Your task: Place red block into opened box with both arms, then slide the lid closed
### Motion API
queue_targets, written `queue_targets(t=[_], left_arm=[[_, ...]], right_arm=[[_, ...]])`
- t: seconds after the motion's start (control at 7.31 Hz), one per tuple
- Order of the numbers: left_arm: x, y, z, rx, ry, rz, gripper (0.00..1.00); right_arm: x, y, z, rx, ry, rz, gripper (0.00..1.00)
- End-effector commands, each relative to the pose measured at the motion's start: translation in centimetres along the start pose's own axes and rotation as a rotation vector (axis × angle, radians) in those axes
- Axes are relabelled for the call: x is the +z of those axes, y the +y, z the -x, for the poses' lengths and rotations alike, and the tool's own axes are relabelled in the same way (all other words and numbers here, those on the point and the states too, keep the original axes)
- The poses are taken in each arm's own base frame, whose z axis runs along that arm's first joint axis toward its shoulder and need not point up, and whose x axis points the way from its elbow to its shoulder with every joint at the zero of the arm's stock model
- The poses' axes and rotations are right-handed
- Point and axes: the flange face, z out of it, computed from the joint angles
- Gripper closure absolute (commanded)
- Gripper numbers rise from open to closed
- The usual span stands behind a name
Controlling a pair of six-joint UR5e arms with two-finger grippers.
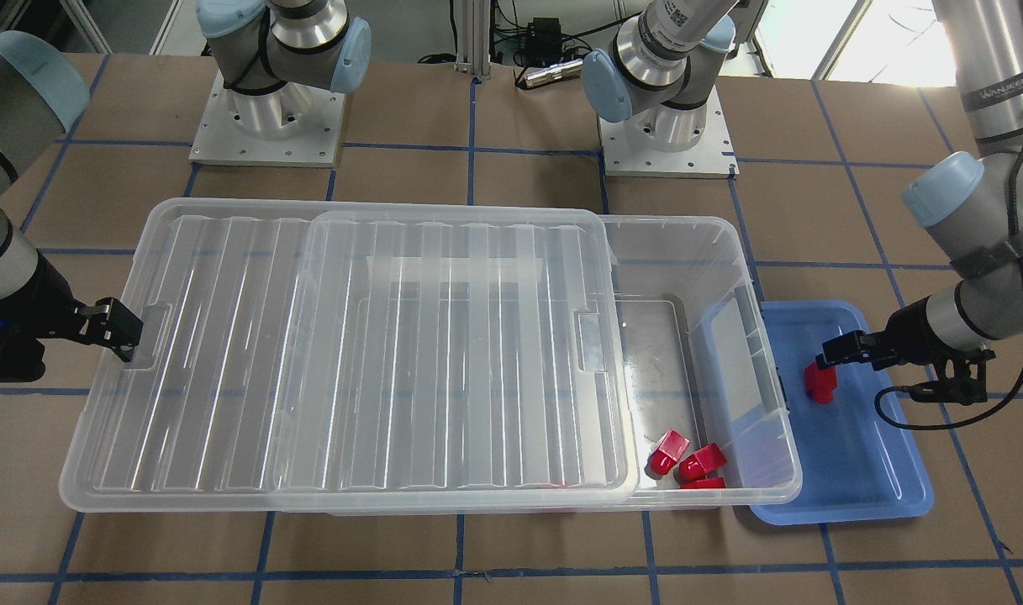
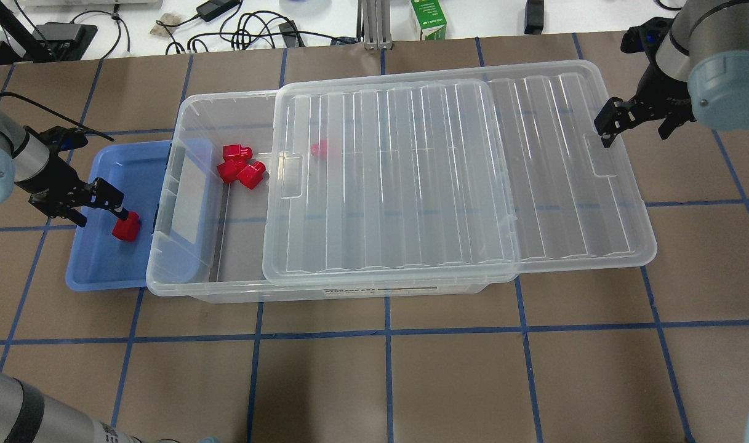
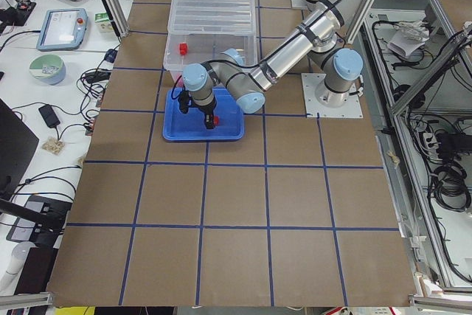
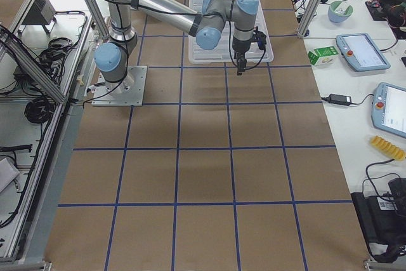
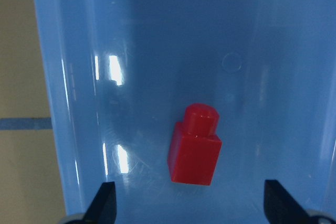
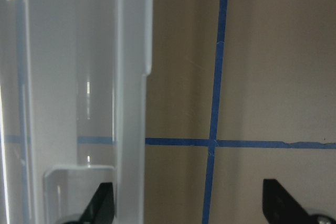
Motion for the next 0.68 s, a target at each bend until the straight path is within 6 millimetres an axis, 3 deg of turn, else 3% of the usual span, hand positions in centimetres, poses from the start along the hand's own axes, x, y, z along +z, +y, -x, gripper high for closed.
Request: queue_targets(t=[0.0,0.27,0.41,0.55], left_arm=[[1.1,-0.1,0.0,-0.001,0.007,0.009,0.0],[5.1,0.7,-0.2,0.045,-0.014,-0.03,0.0],[5.9,1.1,-0.5,0.055,-0.016,-0.031,0.09],[5.4,1.1,-0.9,0.066,-0.022,-0.036,0.4]], right_arm=[[0.2,0.4,-2.4,0.015,-0.001,0.004,0.0],[0.4,0.6,-3.2,0.021,-0.012,0.006,0.0],[-0.2,0.4,-3.1,0.028,-0.012,-0.001,0.0],[-1.7,0.4,-2.8,0.03,-0.019,-0.012,0.0]])
